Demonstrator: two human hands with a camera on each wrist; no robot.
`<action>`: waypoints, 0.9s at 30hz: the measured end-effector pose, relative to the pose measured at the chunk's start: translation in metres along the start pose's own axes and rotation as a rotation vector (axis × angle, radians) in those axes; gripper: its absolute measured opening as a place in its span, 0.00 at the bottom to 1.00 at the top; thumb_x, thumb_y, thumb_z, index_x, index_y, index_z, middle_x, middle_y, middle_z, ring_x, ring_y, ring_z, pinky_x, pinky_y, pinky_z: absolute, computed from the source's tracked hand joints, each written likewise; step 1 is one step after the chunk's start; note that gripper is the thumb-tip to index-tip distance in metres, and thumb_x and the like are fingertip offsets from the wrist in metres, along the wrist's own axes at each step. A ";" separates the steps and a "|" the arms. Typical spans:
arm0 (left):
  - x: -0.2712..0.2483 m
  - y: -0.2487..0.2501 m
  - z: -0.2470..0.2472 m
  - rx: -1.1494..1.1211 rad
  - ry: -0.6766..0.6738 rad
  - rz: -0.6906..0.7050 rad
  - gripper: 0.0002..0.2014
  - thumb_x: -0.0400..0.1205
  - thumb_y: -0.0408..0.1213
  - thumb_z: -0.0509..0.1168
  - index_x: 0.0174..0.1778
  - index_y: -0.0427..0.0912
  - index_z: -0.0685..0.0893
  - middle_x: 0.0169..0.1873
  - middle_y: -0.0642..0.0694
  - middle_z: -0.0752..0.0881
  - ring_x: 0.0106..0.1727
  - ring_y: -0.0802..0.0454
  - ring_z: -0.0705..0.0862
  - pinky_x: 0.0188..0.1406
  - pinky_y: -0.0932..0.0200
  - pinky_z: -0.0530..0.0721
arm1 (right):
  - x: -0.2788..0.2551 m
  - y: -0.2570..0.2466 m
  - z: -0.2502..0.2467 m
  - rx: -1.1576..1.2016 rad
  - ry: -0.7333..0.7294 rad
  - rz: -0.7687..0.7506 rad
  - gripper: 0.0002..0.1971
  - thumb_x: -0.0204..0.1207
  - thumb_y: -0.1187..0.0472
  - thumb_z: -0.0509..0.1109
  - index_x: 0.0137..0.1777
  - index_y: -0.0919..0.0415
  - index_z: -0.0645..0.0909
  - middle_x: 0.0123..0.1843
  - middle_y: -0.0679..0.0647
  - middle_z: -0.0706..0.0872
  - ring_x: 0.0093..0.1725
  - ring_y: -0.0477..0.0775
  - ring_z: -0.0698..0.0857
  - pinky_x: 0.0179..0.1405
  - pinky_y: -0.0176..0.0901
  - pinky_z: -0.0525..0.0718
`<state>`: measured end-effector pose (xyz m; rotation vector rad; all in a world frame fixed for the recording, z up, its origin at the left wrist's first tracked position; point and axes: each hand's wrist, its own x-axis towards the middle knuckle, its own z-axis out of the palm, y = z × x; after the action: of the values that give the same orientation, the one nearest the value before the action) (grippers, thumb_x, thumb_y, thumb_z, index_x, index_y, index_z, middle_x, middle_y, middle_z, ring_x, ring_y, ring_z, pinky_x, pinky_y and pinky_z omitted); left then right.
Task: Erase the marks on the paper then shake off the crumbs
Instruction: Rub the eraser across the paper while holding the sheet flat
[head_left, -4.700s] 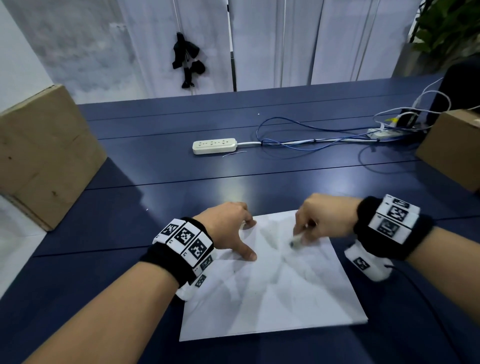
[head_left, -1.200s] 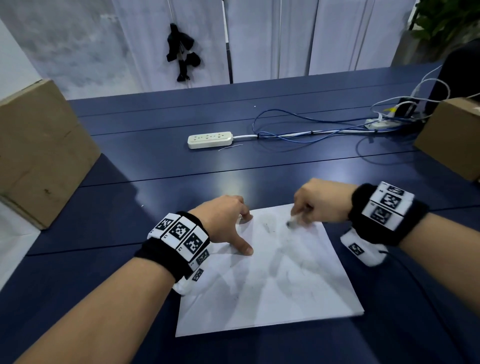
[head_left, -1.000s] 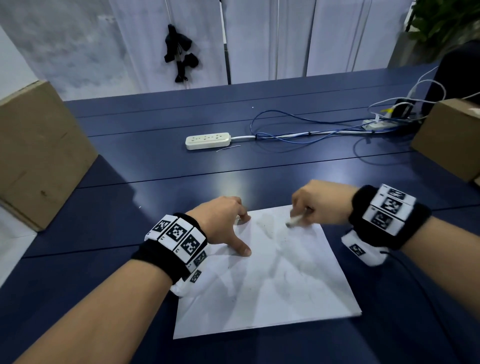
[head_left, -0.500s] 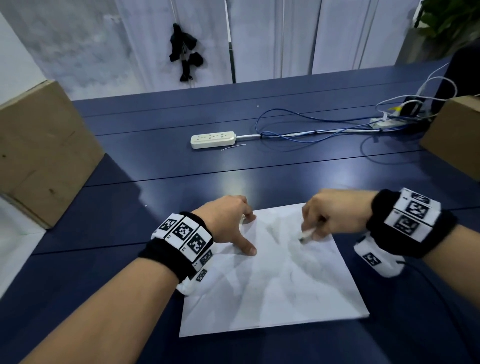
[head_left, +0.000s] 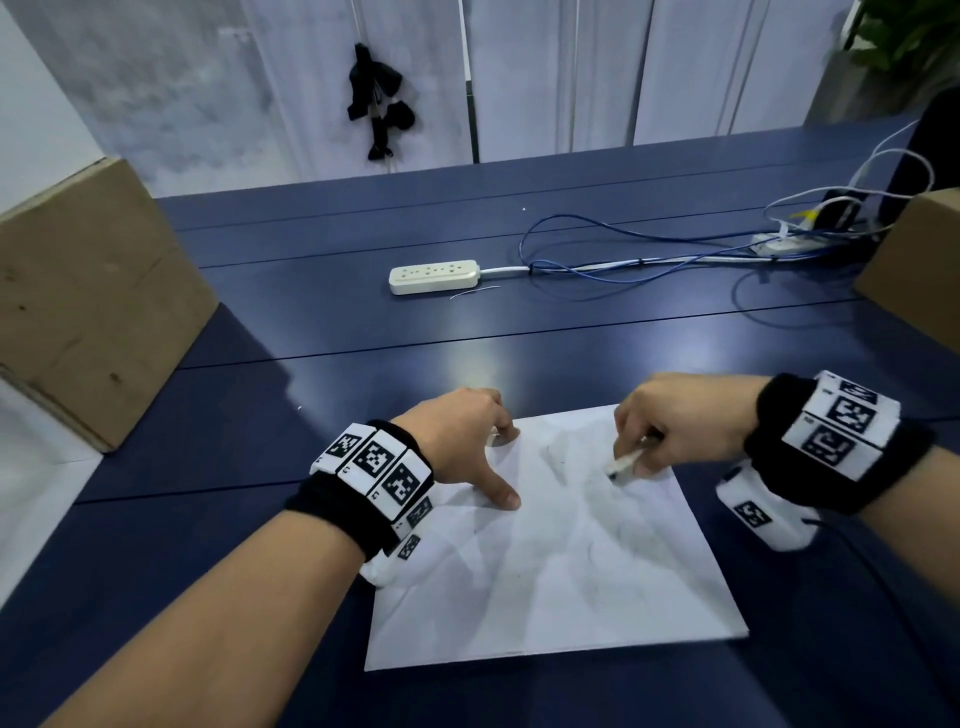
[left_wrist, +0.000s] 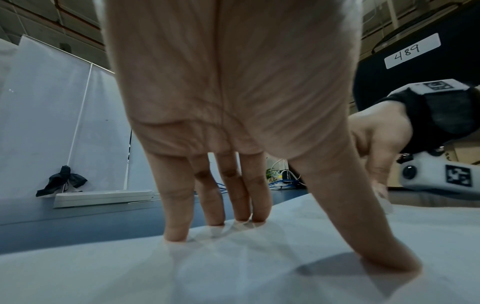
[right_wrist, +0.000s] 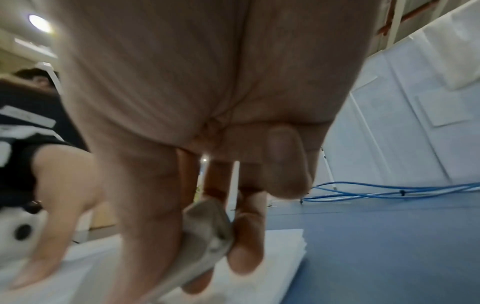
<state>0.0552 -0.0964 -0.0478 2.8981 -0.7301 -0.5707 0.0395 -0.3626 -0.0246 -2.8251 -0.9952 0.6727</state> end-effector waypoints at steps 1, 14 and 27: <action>0.000 0.000 0.000 0.003 0.000 0.000 0.36 0.57 0.66 0.81 0.57 0.53 0.84 0.47 0.61 0.73 0.52 0.52 0.80 0.53 0.48 0.85 | 0.006 0.004 -0.002 0.006 0.059 0.032 0.10 0.71 0.45 0.75 0.50 0.44 0.89 0.41 0.42 0.86 0.38 0.40 0.80 0.43 0.39 0.79; -0.001 0.003 -0.002 0.010 -0.006 -0.003 0.36 0.57 0.66 0.82 0.57 0.51 0.84 0.47 0.61 0.73 0.53 0.51 0.81 0.54 0.48 0.85 | 0.008 0.005 -0.001 -0.015 0.118 0.029 0.12 0.72 0.41 0.73 0.48 0.46 0.89 0.37 0.42 0.86 0.37 0.38 0.80 0.37 0.32 0.73; -0.004 0.007 -0.004 0.012 0.002 0.003 0.34 0.59 0.63 0.83 0.56 0.48 0.85 0.52 0.56 0.77 0.53 0.50 0.81 0.54 0.48 0.85 | 0.010 0.007 -0.002 0.018 0.140 0.046 0.11 0.72 0.45 0.76 0.51 0.46 0.90 0.40 0.41 0.86 0.39 0.39 0.80 0.44 0.36 0.77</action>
<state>0.0505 -0.1003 -0.0414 2.9071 -0.7406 -0.5650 0.0509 -0.3618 -0.0278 -2.8416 -0.8990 0.4766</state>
